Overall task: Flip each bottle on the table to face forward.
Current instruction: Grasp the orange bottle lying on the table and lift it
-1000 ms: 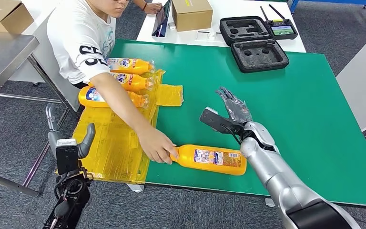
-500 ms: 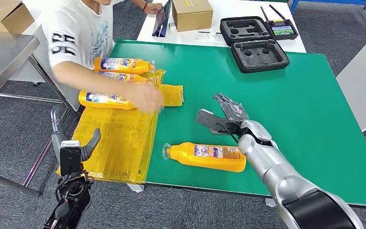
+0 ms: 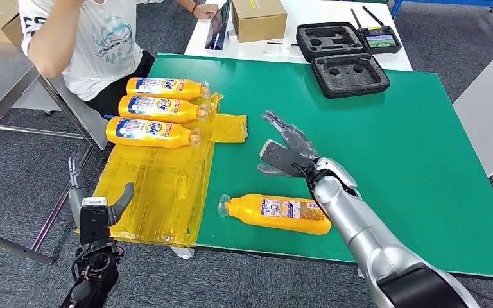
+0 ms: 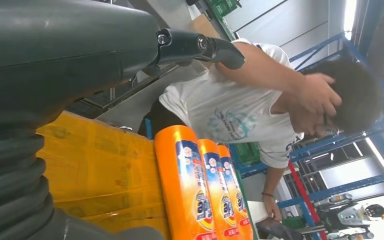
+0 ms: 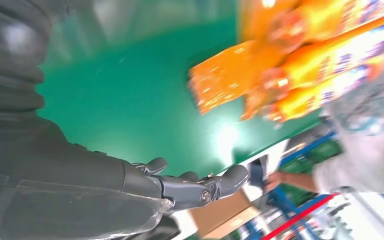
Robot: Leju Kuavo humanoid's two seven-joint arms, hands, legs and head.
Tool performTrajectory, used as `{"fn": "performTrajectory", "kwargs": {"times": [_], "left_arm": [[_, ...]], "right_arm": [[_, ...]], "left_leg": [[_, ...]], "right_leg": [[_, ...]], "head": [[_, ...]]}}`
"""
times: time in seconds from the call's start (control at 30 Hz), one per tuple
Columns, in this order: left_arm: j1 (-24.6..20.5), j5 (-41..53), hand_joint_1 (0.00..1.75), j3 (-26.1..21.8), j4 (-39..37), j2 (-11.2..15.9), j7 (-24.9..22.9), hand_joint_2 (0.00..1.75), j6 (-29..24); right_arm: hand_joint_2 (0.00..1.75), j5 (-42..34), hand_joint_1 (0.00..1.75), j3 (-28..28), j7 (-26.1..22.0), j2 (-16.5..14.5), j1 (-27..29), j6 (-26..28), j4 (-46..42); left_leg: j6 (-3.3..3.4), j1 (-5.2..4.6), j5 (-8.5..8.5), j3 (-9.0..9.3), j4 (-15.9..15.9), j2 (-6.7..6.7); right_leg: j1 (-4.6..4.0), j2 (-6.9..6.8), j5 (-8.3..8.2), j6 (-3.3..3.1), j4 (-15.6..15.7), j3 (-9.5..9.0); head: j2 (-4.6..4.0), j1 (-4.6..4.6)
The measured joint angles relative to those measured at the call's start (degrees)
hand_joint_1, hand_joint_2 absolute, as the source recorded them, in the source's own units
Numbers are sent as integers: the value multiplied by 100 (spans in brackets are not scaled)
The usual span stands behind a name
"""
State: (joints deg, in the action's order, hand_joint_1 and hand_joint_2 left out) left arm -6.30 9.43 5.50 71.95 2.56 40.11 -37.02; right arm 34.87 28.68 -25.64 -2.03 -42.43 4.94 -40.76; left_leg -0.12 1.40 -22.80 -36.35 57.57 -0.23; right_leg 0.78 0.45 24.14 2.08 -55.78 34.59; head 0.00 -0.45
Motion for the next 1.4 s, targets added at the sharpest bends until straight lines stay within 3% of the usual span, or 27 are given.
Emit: {"fn": "performTrajectory", "kwargs": {"times": [0.17, 0.4, 0.73, 0.93, 1.4], "left_arm": [[91, -34, 0, -32, 32, 33, 0, 175, -1], [134, -34, 0, -57, 41, 51, 0, 175, 0], [310, -25, 0, -228, 101, 119, 0, 175, 53], [338, 74, 0, -321, 133, 114, 0, 175, 87], [356, 189, 0, -399, 229, 37, 0, 175, 173]], "right_arm": [[175, -356, 0, 83, 55, 169, 282, -382, -717], [175, -422, 0, 266, 216, 358, 413, -728, -1070], [175, -528, 0, 516, 942, 1179, 986, -1254, -2022], [175, -494, 0, 529, 1087, 1595, 1201, -1276, -2408], [175, -479, 0, 698, 1129, 1731, 1238, -1508, -2579]], "left_leg": [[0, 0, 0, 0, 0, 0], [0, 0, 0, 1, 0, 0], [1, -2, -4, -4, 0, -4], [1, -2, -4, -3, 0, -2], [2, -2, -4, -5, 0, -3]], "right_leg": [[0, 0, 0, 0, 0, 0], [0, 0, 0, 0, 0, 0], [2, -2, 0, 1, 2, 2], [1, -2, 0, 1, 2, 1], [1, -3, 0, 1, 2, 1]], "head": [[0, 0], [-1, -1], [-1, -1], [0, -1], [0, -1]]}}
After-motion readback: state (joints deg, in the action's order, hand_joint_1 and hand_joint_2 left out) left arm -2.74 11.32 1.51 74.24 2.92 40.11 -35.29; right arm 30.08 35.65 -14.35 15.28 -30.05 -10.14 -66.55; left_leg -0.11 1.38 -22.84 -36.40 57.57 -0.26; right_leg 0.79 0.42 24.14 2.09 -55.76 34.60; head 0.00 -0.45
